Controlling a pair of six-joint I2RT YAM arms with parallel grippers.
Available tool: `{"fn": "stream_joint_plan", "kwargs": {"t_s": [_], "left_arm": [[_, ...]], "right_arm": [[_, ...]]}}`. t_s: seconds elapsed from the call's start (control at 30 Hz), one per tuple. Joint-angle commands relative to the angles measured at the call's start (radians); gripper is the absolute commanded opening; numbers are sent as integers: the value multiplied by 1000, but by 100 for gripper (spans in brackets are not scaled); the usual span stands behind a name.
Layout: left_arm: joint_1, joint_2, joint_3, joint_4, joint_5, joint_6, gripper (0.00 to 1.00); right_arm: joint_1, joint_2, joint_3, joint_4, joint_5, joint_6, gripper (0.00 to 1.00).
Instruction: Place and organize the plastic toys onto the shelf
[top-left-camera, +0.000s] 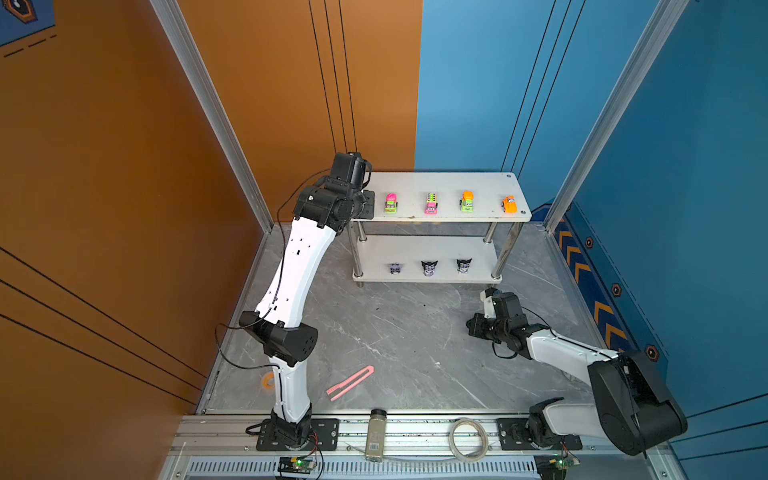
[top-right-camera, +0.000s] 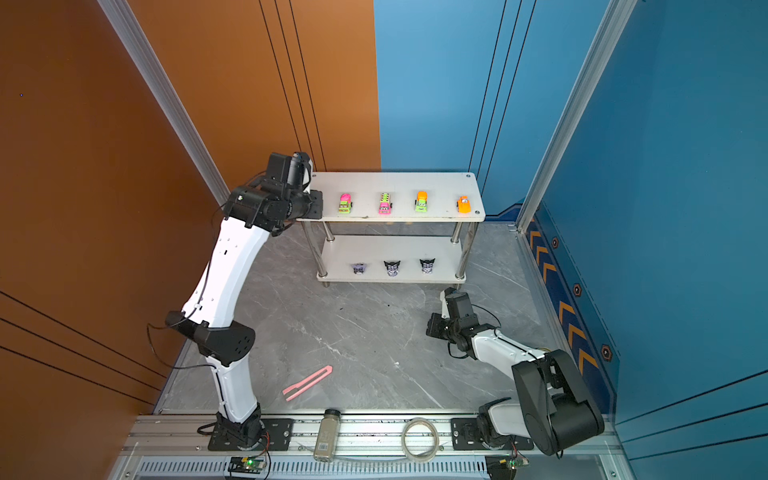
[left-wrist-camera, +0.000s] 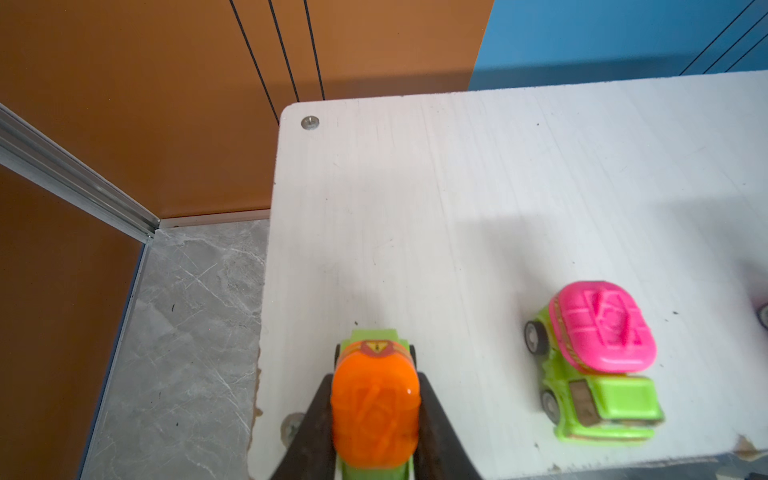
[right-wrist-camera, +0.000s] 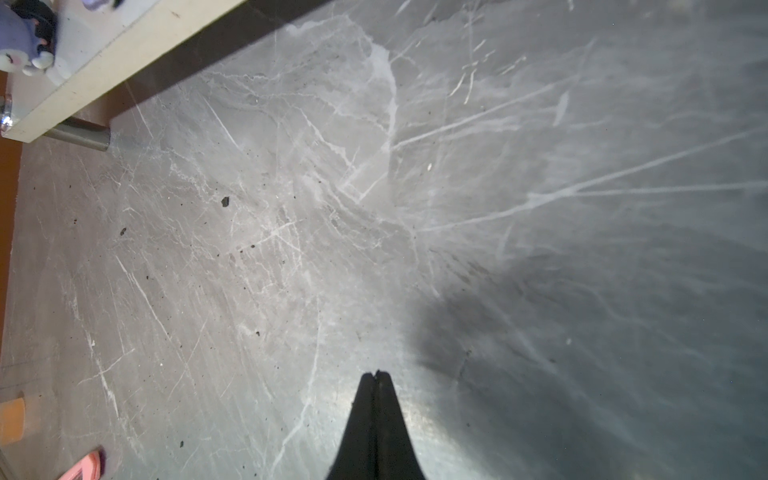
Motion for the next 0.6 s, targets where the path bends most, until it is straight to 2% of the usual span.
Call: {"fn": "stream_joint_plan", "kwargs": {"t_s": [0.0,0.3,0.57], "left_arm": [[10,26,17,-29,30,9,19],[10,38,16,-28,36,7,36],[10,39,17,-29,28,7,43]], "right_arm": [[5,15,0,-13,-4,14,0],[5,23,2,-11,-4,13,0],[4,25,2,-11,-4,14,0]]}}
